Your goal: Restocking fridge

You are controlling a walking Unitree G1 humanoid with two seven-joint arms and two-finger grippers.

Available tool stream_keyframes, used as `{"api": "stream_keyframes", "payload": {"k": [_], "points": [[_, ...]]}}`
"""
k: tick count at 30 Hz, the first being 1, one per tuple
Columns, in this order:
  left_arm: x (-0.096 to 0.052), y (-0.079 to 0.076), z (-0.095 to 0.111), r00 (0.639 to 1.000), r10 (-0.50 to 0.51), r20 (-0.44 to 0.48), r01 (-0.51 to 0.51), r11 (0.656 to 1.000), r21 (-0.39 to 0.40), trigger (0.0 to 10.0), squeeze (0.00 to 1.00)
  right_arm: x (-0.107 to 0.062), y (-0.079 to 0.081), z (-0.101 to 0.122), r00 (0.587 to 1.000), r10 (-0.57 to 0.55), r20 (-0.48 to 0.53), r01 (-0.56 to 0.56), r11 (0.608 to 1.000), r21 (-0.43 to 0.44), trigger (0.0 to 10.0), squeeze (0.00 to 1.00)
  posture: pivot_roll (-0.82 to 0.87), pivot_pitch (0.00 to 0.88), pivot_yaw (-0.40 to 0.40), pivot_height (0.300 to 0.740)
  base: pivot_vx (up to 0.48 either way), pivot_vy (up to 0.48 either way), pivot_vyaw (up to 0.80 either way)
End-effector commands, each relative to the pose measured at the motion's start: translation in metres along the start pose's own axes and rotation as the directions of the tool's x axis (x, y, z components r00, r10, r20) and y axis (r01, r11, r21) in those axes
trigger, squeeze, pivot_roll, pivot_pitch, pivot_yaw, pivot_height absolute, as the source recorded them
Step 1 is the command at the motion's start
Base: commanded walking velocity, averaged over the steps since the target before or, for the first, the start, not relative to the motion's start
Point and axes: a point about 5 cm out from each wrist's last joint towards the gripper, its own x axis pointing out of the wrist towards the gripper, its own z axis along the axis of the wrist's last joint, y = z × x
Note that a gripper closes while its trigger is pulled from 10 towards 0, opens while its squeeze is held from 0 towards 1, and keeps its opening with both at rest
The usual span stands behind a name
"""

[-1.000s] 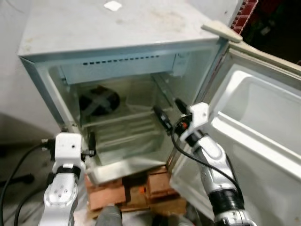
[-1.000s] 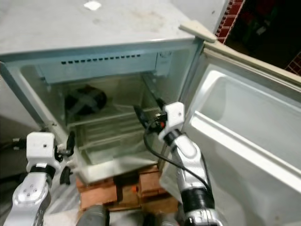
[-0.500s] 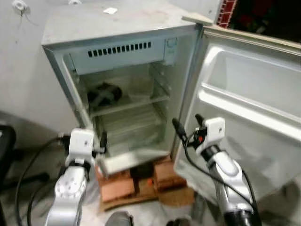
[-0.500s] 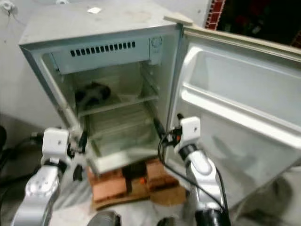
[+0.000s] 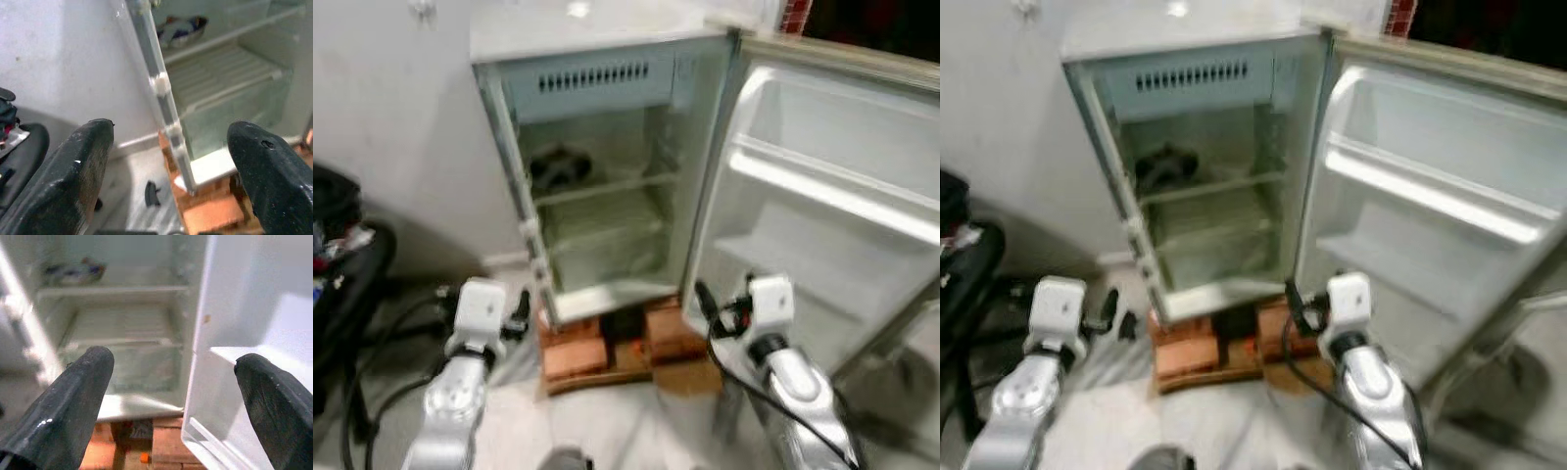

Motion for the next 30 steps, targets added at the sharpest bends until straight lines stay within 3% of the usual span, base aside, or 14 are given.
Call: {"api": "stream_keyframes", "payload": {"k": [1, 4, 7, 17, 21, 30], "points": [[0.003, -0.002, 0.004, 1.000, -0.002, 0.020, 0.003, 1.000, -0.006, 10.0, 0.00, 0.001, -0.001, 0.013, 0.997, -0.034, 0.074, 0.037, 0.999, -0.040, 10.0, 0.00, 0.08, 0.000, 0.045, 0.740, -0.270, 0.000, 0.00], [0.009, -0.002, 0.006, 0.999, 0.009, 0.036, -0.009, 1.000, -0.012, 10.0, 0.00, 0.005, -0.008, 0.015, 0.989, -0.132, 0.067, 0.134, 0.991, -0.013, 10.0, 0.00, 0.07, 0.000, 0.042, 0.740, -0.250, 0.000, 0.00], [0.011, -0.003, 0.008, 0.999, 0.009, 0.042, -0.009, 1.000, -0.011, 10.0, 0.00, 0.007, -0.011, 0.017, 0.986, -0.148, 0.075, 0.149, 0.989, -0.008, 10.0, 0.00, 0.07, 0.000, 0.040, 0.740, -0.271, 0.000, 0.00], [0.008, -0.001, 0.007, 0.998, 0.001, 0.057, -0.001, 1.000, 0.004, 10.0, 0.00, 0.007, -0.004, 0.019, 0.992, -0.101, 0.071, 0.099, 0.995, 0.022, 10.0, 0.00, 0.07, 0.000, 0.022, 0.740, 0.000, 0.000, 0.00], [0.008, -0.003, 0.008, 0.998, 0.002, 0.066, -0.002, 1.000, 0.003, 10.0, 0.00, 0.011, 0.005, 0.027, 0.993, -0.050, 0.104, 0.048, 0.999, 0.025, 10.0, 0.00, 0.07, 0.000, 0.015, 0.740, 0.000, -0.418, 0.80], [0.012, -0.006, 0.010, 0.997, -0.006, 0.072, 0.005, 1.000, 0.014, 10.0, 0.00, 0.015, 0.005, 0.032, 0.993, -0.016, 0.114, 0.012, 0.999, 0.037, 10.0, 0.00, 0.07, 0.000, 0.012, 0.740, 0.000, -0.480, 0.80]]}}
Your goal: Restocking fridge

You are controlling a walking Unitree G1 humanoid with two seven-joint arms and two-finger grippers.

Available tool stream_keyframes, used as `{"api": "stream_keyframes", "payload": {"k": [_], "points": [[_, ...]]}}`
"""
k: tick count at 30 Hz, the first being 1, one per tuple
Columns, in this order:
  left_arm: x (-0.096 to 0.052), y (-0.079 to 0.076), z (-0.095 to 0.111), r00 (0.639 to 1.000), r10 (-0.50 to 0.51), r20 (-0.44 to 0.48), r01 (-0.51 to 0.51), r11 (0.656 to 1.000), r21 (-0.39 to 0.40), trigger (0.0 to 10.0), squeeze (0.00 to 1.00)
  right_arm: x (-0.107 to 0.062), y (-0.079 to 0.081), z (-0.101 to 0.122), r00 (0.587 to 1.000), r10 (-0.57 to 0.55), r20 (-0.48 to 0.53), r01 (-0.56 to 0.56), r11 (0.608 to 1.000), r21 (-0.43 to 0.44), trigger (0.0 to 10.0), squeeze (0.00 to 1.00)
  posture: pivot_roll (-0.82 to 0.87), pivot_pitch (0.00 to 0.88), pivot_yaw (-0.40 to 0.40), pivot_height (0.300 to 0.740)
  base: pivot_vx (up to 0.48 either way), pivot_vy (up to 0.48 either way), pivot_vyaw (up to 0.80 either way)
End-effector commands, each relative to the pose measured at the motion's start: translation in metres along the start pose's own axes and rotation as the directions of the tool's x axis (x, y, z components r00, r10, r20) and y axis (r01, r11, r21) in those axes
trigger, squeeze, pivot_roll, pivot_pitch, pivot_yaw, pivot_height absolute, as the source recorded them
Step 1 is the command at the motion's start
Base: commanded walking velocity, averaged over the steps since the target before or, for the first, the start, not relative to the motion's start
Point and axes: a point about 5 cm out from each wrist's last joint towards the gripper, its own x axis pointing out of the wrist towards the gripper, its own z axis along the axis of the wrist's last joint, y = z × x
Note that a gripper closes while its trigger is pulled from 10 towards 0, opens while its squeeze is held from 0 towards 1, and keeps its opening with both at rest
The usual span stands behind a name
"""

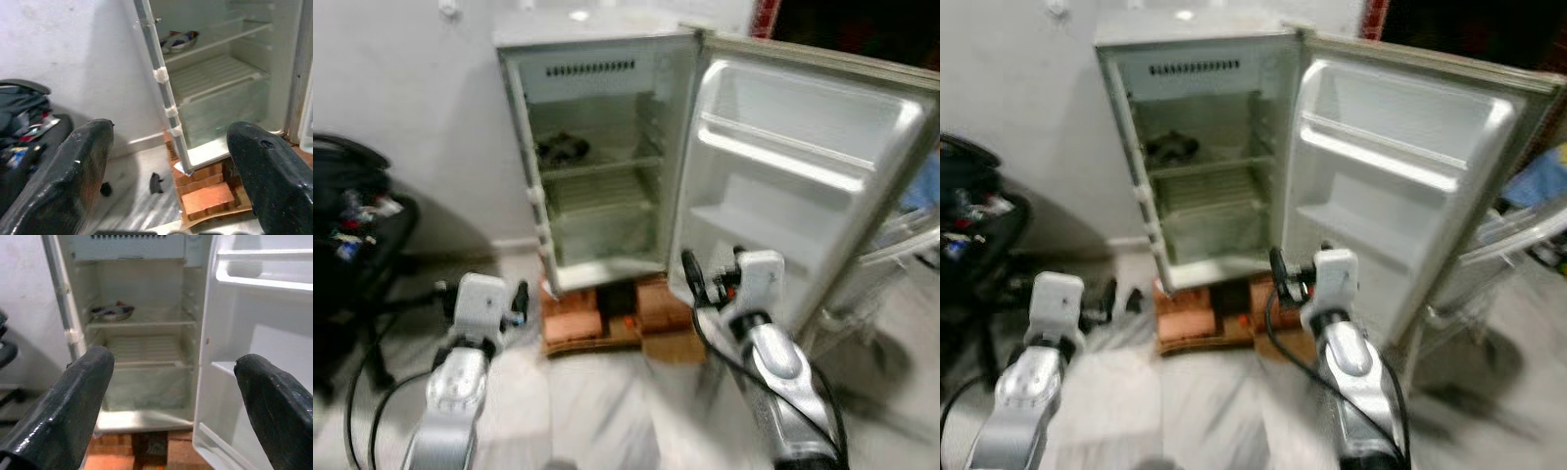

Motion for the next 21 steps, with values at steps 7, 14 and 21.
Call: {"api": "stream_keyframes", "payload": {"k": [7, 14, 21], "points": [[0.000, -0.005, 0.000, 1.000, -0.014, -0.002, 0.014, 1.000, 0.023, 10.0, 0.00, 0.001, 0.001, 0.004, 1.000, 0.014, 0.003, -0.014, 1.000, 0.027, 10.0, 0.00, 0.07, 0.000, 0.007, 0.740, 0.000, -0.480, 0.37], [-0.002, -0.009, -0.004, 0.999, -0.026, -0.029, 0.027, 0.999, 0.038, 10.0, 0.00, 0.004, 0.006, 0.004, 0.998, 0.067, -0.009, -0.066, 0.997, 0.049, 10.0, 0.00, 0.08, 0.000, -0.004, 0.740, 0.000, -0.480, 0.00], [-0.003, -0.010, -0.004, 0.999, -0.026, -0.030, 0.028, 0.998, 0.059, 10.0, 0.00, 0.006, 0.005, 0.004, 0.996, 0.083, -0.014, -0.082, 0.995, 0.053, 10.0, 0.00, 0.08, 0.000, -0.009, 0.740, 0.000, -0.480, 0.00]]}}
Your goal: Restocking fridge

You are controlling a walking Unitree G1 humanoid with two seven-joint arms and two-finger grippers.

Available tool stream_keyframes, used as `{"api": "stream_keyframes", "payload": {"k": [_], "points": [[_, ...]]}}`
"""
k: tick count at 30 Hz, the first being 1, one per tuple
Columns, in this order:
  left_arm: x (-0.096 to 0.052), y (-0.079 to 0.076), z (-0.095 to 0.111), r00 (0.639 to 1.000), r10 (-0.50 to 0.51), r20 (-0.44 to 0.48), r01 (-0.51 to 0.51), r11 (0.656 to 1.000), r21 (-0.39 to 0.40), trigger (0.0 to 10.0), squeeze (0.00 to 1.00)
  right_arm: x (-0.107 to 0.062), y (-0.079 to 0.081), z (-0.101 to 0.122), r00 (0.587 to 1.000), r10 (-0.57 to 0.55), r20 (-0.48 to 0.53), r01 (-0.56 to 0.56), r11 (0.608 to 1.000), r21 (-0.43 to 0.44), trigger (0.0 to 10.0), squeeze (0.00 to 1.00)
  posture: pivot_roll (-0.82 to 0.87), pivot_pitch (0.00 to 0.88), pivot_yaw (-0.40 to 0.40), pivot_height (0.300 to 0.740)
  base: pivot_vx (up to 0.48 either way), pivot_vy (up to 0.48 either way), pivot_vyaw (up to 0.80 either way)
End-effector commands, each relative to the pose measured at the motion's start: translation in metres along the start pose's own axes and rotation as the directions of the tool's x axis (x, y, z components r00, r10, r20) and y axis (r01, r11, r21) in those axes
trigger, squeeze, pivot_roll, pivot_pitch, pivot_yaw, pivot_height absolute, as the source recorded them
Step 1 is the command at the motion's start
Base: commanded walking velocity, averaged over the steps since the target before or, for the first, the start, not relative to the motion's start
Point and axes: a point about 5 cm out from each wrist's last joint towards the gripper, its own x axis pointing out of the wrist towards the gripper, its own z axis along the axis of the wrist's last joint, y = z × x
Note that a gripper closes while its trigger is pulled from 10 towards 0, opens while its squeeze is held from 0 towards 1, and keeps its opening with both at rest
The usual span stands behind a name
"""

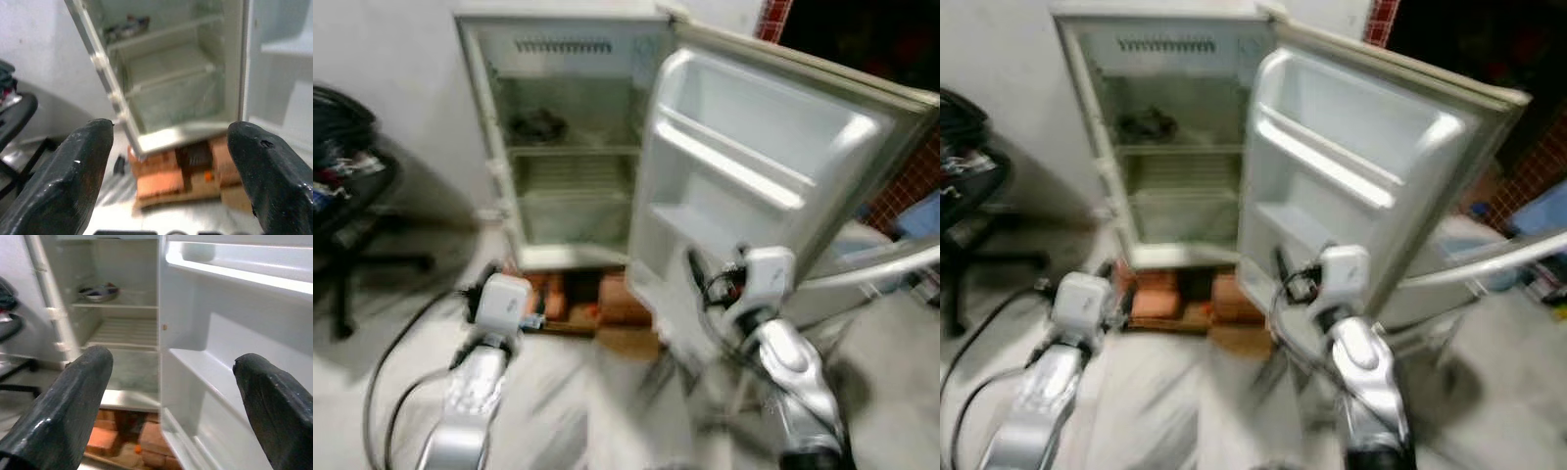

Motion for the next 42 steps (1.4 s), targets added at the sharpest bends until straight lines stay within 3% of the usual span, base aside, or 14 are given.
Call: {"api": "stream_keyframes", "payload": {"k": [1, 11, 23, 29, 42], "points": [[0.003, 0.000, 0.007, 1.000, 0.001, 0.021, -0.001, 1.000, 0.012, 10.0, 0.00, 0.001, -0.004, 0.003, 1.000, 0.004, 0.001, -0.004, 1.000, -0.007, 10.0, 0.00, 0.08, 0.000, -0.009, 0.740, 0.000, -0.480, 0.00], [0.002, -0.005, 0.007, 0.999, -0.031, 0.021, 0.031, 0.999, 0.043, 10.0, 0.00, 0.000, 0.004, 0.000, 0.995, 0.095, -0.015, -0.095, 0.995, 0.006, 10.0, 0.00, 0.08, 0.000, -0.010, 0.740, 0.000, -0.480, 0.00], [0.002, -0.003, 0.006, 1.000, -0.016, 0.007, 0.015, 0.999, 0.043, 10.0, 0.00, 0.008, 0.003, 0.010, 0.996, 0.087, 0.021, -0.087, 0.996, 0.011, 10.0, 0.00, 0.09, 0.000, -0.012, 0.740, 0.000, -0.480, 0.78], [0.003, 0.000, 0.006, 1.000, 0.006, 0.006, -0.006, 1.000, 0.017, 10.0, 0.00, 0.016, 0.002, 0.018, 0.995, 0.092, 0.043, -0.092, 0.996, -0.004, 10.0, 0.00, 0.09, 0.000, -0.012, 0.740, 0.000, 0.000, 0.75], [-0.002, 0.009, 0.004, 1.000, 0.013, 0.015, -0.012, 0.998, -0.057, 10.0, 0.00, 0.018, -0.006, 0.019, 0.998, 0.006, 0.060, -0.005, 1.000, -0.011, 10.0, 0.00, 0.09, 0.000, -0.002, 0.740, 0.167, 0.000, 0.00]]}}
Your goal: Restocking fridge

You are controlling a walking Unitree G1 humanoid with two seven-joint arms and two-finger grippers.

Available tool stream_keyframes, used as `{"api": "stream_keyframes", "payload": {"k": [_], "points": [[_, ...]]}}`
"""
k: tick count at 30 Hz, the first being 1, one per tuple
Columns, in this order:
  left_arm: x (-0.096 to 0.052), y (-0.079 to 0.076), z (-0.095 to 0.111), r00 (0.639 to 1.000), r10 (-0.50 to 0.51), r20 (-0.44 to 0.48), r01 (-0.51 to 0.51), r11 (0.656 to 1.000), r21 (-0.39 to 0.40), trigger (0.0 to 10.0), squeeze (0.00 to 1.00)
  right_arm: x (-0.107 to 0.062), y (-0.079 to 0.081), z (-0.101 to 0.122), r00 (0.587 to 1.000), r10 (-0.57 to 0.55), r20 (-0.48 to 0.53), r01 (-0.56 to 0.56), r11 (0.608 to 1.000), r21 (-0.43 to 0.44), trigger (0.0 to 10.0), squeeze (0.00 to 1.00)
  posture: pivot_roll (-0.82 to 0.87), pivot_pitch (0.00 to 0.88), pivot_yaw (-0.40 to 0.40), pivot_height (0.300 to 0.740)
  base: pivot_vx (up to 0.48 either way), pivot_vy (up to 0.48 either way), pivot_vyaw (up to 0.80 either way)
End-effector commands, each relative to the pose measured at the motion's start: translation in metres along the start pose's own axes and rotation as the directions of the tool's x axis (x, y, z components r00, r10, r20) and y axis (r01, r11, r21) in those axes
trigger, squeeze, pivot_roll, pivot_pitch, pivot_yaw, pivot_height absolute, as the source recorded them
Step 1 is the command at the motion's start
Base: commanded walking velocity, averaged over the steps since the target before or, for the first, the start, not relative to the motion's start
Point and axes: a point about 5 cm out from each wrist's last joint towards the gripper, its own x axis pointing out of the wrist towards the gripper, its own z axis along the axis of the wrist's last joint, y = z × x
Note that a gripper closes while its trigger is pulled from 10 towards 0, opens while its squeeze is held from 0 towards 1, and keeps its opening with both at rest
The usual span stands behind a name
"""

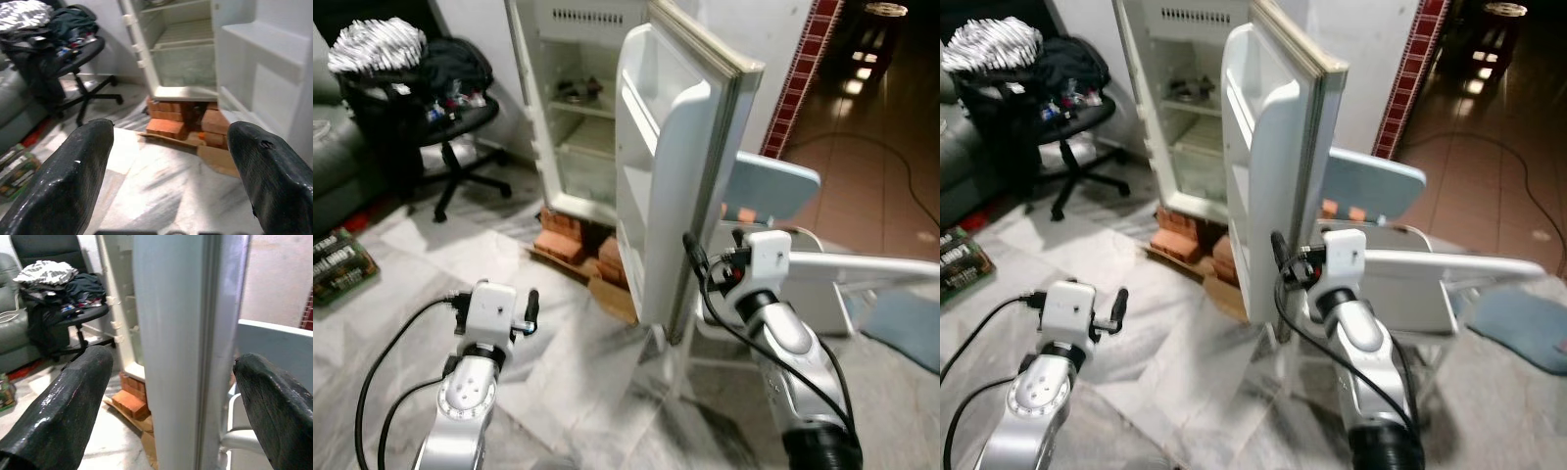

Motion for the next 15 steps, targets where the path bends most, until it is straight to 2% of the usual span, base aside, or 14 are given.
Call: {"api": "stream_keyframes", "payload": {"k": [1, 12, 15], "points": [[0.0009, 0.0034, 0.0029, 1.000, 0.007, 0.016, -0.007, 1.000, -0.002, 10.0, 0.00, 0.0024, 0.0016, 0.0047, 1.000, -0.007, 0.024, 0.007, 1.000, -0.006, 10.0, 0.00, 0.09, 0.000, -0.002, 0.740, 0.405, 0.000, 0.00], [0.0044, 0.0032, 0.0067, 1.000, 0.003, 0.030, -0.002, 1.000, -0.015, 10.0, 0.00, 0.0057, 0.0028, 0.0103, 0.999, -0.018, 0.047, 0.019, 1.000, -0.004, 10.0, 0.00, 0.09, 0.000, -0.008, 0.740, 0.462, 0.000, 0.00], [0.0039, 0.0024, 0.0056, 1.000, 0.004, 0.024, -0.003, 1.000, -0.013, 10.0, 0.00, 0.0060, 0.0032, 0.0113, 0.998, -0.023, 0.053, 0.023, 1.000, -0.004, 10.0, 0.00, 0.10, 0.000, -0.009, 0.740, 0.210, 0.000, 0.00]]}}
